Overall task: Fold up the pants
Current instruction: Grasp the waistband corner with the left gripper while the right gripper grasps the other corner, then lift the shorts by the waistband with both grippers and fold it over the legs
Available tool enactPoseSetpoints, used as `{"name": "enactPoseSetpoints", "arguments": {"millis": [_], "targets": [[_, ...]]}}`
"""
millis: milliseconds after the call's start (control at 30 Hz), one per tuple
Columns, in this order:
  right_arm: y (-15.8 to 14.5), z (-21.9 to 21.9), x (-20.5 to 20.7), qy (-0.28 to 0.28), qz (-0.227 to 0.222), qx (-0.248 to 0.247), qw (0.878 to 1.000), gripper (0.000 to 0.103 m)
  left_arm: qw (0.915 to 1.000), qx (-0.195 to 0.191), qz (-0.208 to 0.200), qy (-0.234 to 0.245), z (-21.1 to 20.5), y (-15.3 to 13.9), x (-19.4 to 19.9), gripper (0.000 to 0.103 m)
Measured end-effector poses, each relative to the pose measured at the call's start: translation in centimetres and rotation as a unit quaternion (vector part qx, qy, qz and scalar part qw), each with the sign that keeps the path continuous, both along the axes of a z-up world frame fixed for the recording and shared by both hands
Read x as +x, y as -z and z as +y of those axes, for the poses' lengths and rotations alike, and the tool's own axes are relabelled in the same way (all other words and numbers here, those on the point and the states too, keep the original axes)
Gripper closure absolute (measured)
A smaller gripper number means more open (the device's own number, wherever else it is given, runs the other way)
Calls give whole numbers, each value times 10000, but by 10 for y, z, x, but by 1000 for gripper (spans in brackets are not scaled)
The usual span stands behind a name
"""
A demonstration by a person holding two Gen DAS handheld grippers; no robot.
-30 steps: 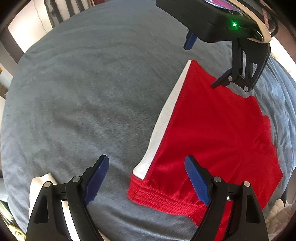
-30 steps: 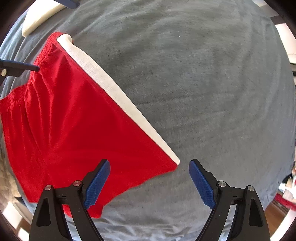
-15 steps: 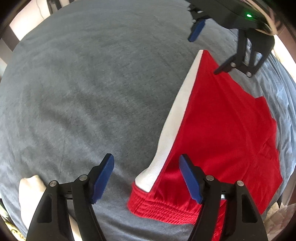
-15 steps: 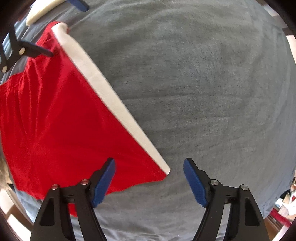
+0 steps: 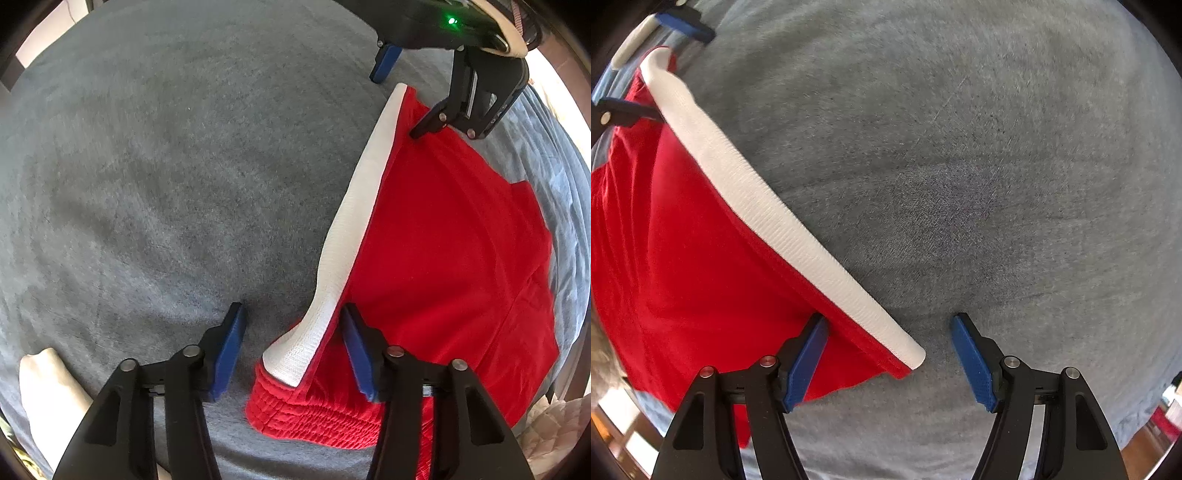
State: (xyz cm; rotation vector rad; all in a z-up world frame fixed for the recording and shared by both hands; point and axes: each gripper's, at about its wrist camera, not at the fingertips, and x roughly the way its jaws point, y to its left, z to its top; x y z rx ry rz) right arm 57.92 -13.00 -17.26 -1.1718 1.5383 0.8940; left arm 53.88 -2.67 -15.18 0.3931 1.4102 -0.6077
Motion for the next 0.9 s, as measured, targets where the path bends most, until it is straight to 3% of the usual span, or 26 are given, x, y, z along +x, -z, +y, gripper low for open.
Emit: {"name": "enactPoseSetpoints", "arguments": {"millis": [67, 133, 233, 300, 600, 733, 900], "targets": [[2, 1, 2, 41, 43, -7, 10000, 41, 10000, 6, 7, 44, 1, 2, -7, 63], [2, -1, 6, 48, 24, -49, 10000, 52, 9999, 19, 0, 139, -2, 5, -10, 78], [-1, 0, -8, -34, -65, -210, 9998, 72, 9995, 51, -62, 310, -8, 4, -17, 93], [-4, -1, -16, -77, -87, -279, 9995, 85, 9990, 100, -183, 384, -10, 2, -21, 97], [-40, -19, -47, -49, -470, -88, 9988, 87, 9973, 189, -640, 318, -4, -21, -42, 97], [-76, -32, -72, 8, -922, 33, 9957, 87, 9954, 212, -863, 362, -9, -35, -54, 97], [-98, -36, -101, 26, -1259, 108, 9920, 87, 9922, 296, -1122, 450, -22, -64, -79, 97]]}}
